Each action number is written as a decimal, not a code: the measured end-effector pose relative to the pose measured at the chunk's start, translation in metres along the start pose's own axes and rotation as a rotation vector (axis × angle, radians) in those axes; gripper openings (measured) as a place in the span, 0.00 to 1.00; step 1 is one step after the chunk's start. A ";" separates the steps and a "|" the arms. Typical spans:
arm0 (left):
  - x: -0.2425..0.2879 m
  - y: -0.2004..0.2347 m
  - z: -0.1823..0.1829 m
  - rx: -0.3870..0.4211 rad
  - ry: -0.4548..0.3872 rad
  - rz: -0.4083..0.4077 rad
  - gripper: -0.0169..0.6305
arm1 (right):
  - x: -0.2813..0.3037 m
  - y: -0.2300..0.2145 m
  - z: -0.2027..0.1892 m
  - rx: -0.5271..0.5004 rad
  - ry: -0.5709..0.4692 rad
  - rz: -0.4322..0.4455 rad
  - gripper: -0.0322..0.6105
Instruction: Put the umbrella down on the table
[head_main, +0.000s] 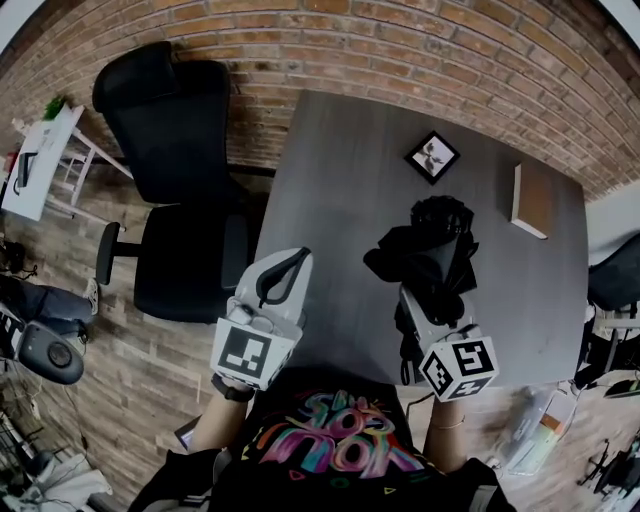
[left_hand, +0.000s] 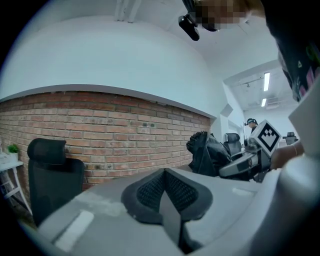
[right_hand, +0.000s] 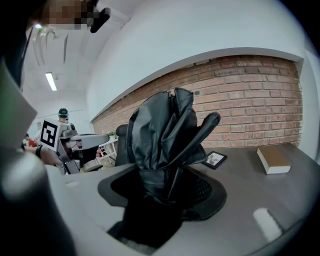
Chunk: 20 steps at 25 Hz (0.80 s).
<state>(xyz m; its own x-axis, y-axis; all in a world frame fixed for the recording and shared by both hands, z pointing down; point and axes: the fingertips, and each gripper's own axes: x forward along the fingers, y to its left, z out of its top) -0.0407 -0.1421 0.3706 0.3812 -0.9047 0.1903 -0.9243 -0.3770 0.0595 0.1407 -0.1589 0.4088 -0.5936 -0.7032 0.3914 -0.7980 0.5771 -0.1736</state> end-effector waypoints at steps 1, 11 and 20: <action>0.000 -0.002 0.000 0.002 -0.001 -0.005 0.03 | 0.001 -0.001 -0.002 0.002 0.010 -0.003 0.44; -0.004 -0.010 -0.014 -0.006 0.027 -0.015 0.03 | 0.041 -0.011 -0.034 0.013 0.130 0.012 0.44; -0.010 0.001 -0.023 -0.025 0.041 0.010 0.03 | 0.089 -0.025 -0.090 0.015 0.294 0.008 0.45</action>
<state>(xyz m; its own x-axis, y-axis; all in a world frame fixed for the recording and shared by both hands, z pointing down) -0.0461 -0.1287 0.3908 0.3717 -0.8993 0.2306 -0.9283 -0.3627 0.0819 0.1172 -0.1984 0.5293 -0.5464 -0.5467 0.6345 -0.7961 0.5744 -0.1905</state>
